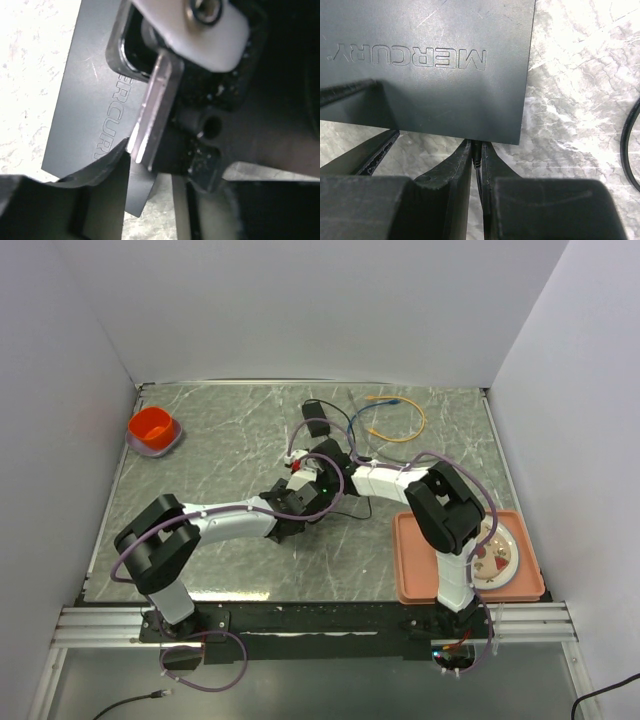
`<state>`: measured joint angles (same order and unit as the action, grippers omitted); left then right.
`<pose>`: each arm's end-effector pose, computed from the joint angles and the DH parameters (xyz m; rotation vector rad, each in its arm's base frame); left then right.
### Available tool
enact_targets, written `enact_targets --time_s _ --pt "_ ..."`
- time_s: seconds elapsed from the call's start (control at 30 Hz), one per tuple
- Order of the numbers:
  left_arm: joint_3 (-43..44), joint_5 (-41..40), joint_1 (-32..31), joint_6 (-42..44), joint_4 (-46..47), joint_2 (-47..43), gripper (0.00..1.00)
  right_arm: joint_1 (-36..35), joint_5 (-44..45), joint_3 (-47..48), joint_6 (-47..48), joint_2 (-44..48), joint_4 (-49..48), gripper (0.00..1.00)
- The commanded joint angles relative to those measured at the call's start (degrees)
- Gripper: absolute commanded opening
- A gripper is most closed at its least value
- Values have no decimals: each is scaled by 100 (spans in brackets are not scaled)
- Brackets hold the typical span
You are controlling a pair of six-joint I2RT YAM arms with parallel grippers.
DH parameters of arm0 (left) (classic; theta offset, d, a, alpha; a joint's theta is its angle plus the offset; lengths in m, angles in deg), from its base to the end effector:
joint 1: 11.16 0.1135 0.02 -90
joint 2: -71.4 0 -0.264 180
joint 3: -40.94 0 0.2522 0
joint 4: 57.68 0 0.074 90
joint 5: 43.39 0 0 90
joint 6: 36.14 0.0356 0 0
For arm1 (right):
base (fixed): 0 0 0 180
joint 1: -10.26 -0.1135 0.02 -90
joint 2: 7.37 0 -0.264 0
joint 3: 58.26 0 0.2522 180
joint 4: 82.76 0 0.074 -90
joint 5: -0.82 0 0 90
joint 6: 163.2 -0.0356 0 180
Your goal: Pull the plug from the switch port
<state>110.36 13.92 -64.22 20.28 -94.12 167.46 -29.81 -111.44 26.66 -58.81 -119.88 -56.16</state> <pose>0.2079 -0.2445 0.1702 0.2417 2.4109 0.1188 0.3029 0.2724 0.1539 -1.3046 2.1827 0.6690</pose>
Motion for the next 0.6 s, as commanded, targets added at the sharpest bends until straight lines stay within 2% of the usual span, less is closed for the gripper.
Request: enact_targets --time_s 0.0,0.07,0.2,0.27,0.3,0.43,0.47,0.53,0.57 --pt "-284 202 243 -394 -140 326 34 -27 -261 -392 -182 54 298 0" --pt "-310 184 252 -517 -184 388 33 -27 -305 -549 -288 89 150 0" --pt "-293 35 243 -991 -508 686 10 -18 -375 -647 -358 89 78 0" --pt "-231 -9 243 -1202 -684 862 2 -27 -367 -621 -350 80 87 0" --pt "-214 -27 243 -1395 -833 889 1 -18 -358 -612 -341 97 104 0" --pt "-424 8 226 -1721 -809 635 17 -27 -323 -577 -209 115 183 0" --pt "-476 8 226 -1791 -791 434 31 -27 -270 -524 -174 115 227 0" --pt "-635 -10 182 -1836 -782 240 44 -27 -200 -445 -7 89 402 0" --pt "-696 -10 164 -1897 -756 30 64 -18 -113 -358 37 80 456 0"
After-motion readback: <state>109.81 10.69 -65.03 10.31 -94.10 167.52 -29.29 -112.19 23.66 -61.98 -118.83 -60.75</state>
